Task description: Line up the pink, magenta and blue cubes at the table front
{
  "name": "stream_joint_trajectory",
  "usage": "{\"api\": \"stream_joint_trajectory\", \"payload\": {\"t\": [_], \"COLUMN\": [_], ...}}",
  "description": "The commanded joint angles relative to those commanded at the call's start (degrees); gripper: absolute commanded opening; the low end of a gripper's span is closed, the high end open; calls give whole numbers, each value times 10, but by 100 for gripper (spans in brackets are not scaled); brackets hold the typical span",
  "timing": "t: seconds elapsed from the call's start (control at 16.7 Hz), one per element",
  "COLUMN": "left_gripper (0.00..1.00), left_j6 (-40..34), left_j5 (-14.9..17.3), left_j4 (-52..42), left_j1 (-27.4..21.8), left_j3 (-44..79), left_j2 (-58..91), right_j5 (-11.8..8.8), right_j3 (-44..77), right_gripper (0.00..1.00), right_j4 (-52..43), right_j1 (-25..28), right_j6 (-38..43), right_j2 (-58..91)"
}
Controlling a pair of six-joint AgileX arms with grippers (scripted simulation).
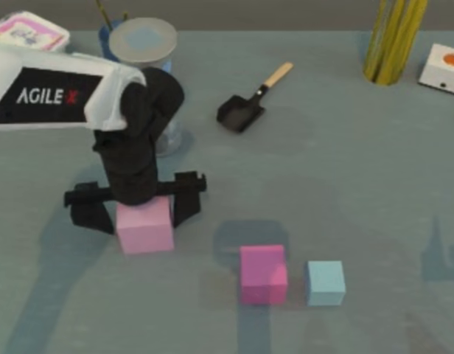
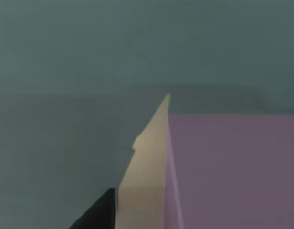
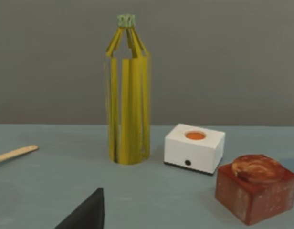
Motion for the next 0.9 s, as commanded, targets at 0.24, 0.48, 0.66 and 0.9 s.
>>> {"api": "stream_joint_trajectory", "payload": {"t": [0.24, 0.48, 0.66, 0.9], "left_gripper": [40, 10, 0, 0], "left_j6": [0, 0, 0, 0], "left_j5": [0, 0, 0, 0], "left_j4": [0, 0, 0, 0], "left_j1": [0, 0, 0, 0], "left_j3": [0, 0, 0, 0], "left_j2": [0, 0, 0, 0], "right_j5": [0, 0, 0, 0], "right_j3": [0, 0, 0, 0], "right_gripper": [100, 100, 100, 100], "right_j4": [0, 0, 0, 0], "right_j1": [0, 0, 0, 0], "right_j6": [0, 0, 0, 0], "right_j2": [0, 0, 0, 0]}}
